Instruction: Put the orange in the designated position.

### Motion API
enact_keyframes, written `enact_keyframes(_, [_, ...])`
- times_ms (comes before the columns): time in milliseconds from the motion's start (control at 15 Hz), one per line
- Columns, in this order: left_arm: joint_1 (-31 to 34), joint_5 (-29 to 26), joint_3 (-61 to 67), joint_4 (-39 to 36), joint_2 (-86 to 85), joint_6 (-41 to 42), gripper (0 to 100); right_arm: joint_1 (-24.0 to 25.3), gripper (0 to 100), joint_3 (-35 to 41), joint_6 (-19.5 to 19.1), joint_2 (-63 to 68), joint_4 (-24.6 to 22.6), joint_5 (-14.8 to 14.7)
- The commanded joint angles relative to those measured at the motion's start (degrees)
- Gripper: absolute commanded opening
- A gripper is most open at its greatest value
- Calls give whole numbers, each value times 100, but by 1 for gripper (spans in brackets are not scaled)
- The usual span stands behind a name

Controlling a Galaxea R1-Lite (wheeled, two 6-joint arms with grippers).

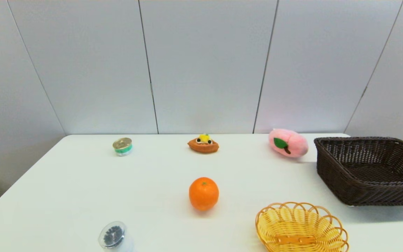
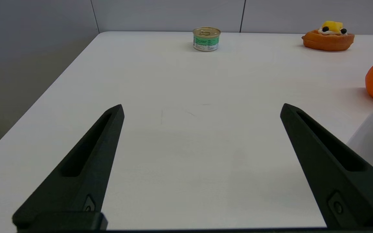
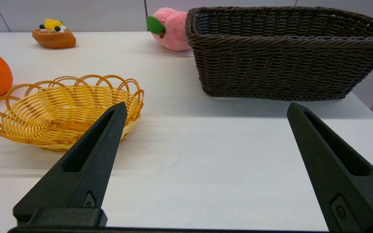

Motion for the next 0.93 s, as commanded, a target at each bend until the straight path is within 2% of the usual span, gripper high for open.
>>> enact_keyframes(67, [1,0,0,-1,7,2,100,1,100,0,-8,0,0,-2])
enact_keyframes(933, [1,-62,0,7,7,73,100,1,100,0,1,0,0,-2])
